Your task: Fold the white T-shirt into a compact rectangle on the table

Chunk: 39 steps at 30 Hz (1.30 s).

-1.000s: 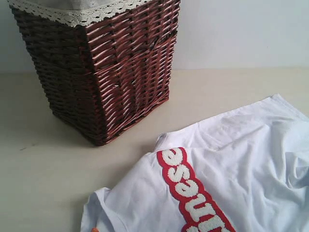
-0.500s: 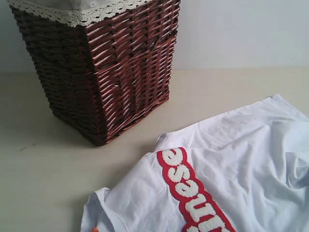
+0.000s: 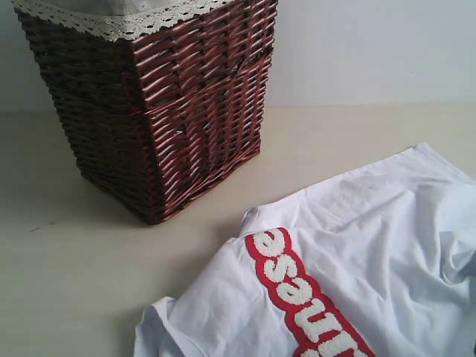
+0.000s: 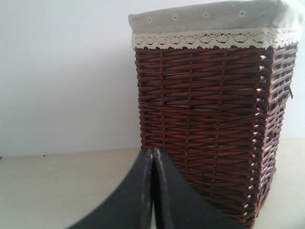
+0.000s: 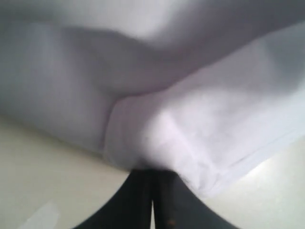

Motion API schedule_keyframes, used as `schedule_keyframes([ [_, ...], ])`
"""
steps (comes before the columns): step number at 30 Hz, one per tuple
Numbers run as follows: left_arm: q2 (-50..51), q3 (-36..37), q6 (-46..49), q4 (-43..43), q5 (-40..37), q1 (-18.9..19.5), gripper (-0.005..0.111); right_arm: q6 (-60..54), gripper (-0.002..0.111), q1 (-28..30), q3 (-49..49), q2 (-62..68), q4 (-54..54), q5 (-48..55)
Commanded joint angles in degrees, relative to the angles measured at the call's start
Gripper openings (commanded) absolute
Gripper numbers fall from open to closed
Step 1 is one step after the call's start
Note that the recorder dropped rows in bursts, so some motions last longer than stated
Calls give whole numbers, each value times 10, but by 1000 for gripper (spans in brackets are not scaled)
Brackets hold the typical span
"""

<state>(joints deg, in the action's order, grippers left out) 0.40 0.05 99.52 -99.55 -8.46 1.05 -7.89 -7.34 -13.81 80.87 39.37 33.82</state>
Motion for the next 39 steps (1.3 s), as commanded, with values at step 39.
schedule_keyframes([
  [39, -4, 0, -1, -4, -2, 1, 0, 219, 0, 2, 37, -723, -210, -207],
])
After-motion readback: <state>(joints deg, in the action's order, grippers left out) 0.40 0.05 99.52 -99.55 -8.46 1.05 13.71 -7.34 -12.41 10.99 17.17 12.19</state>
